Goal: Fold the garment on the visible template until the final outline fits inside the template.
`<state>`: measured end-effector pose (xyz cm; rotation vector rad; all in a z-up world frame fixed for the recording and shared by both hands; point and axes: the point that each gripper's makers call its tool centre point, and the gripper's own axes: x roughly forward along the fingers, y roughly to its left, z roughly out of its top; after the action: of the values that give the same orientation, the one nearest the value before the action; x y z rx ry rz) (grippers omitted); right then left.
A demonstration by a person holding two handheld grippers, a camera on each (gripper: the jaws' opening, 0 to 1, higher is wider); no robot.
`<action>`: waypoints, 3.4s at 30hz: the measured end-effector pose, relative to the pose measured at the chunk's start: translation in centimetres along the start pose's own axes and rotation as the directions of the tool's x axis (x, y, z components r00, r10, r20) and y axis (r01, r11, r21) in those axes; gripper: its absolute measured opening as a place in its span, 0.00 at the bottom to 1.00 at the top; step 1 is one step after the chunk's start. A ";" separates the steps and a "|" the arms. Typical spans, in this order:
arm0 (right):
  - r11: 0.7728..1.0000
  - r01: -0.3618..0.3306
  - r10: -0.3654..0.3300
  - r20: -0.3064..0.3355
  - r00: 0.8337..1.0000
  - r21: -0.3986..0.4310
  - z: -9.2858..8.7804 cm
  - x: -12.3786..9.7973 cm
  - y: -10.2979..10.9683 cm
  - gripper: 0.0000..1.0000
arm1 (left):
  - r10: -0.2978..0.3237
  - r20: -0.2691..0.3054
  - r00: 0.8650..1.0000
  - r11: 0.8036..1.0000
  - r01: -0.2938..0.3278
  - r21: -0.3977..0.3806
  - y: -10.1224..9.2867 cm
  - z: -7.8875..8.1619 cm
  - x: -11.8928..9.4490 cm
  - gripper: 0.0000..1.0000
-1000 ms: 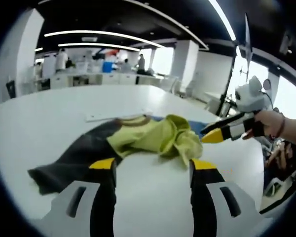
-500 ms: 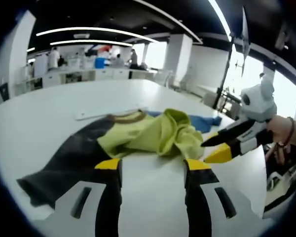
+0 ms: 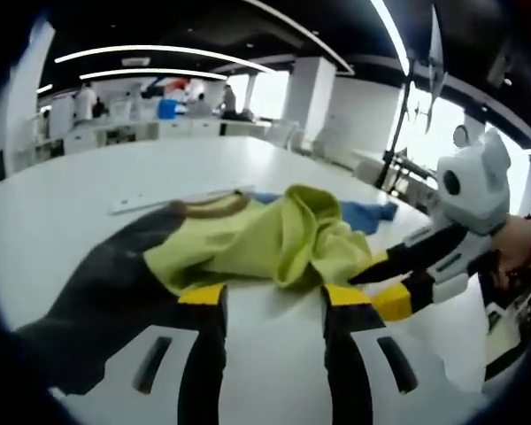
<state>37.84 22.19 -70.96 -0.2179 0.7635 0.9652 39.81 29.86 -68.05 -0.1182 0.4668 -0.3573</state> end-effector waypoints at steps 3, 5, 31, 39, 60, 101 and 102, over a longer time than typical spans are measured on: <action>1.000 0.010 -0.010 -0.003 1.000 -0.005 -0.2 0.4 -0.1 0.23 | -0.017 -0.008 1.000 1.000 0.017 0.005 -0.3 -0.2 0.7 0.35; 1.000 0.011 -0.011 -0.008 1.000 -0.002 -0.4 0.7 -0.2 0.22 | -0.024 -0.010 1.000 1.000 0.024 0.005 -0.4 -0.3 1.0 0.34; 0.995 0.101 -0.101 -0.021 0.995 -0.001 -0.8 1.5 -2.2 0.00 | -0.071 -0.005 0.997 0.997 0.071 0.033 -1.5 0.3 4.3 0.09; 0.997 0.080 -0.080 -0.027 0.996 0.005 -1.0 1.2 -2.2 0.00 | -0.072 -0.014 0.997 0.997 0.073 0.037 -1.5 0.3 4.1 0.00; 0.999 0.030 -0.030 -0.010 0.999 -0.012 -1.6 -5.1 -1.9 0.00 | -0.034 0.021 0.999 0.995 0.032 0.092 -1.9 2.7 -1.4 0.00; 0.997 0.065 -0.066 -0.016 0.998 -0.046 -6.6 -14.4 -4.3 0.00 | 0.100 -0.021 0.995 0.985 -0.096 0.144 -2.5 -0.6 -14.4 0.00; 0.997 0.066 -0.066 -0.018 0.998 -0.044 -6.7 -14.4 -4.3 0.00 | 0.105 -0.027 0.994 0.985 -0.100 0.142 -2.5 -0.8 -14.6 0.00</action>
<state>33.17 6.94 -66.82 -0.2883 0.7490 0.9187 26.50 32.84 -62.19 0.0488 0.4779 -0.2906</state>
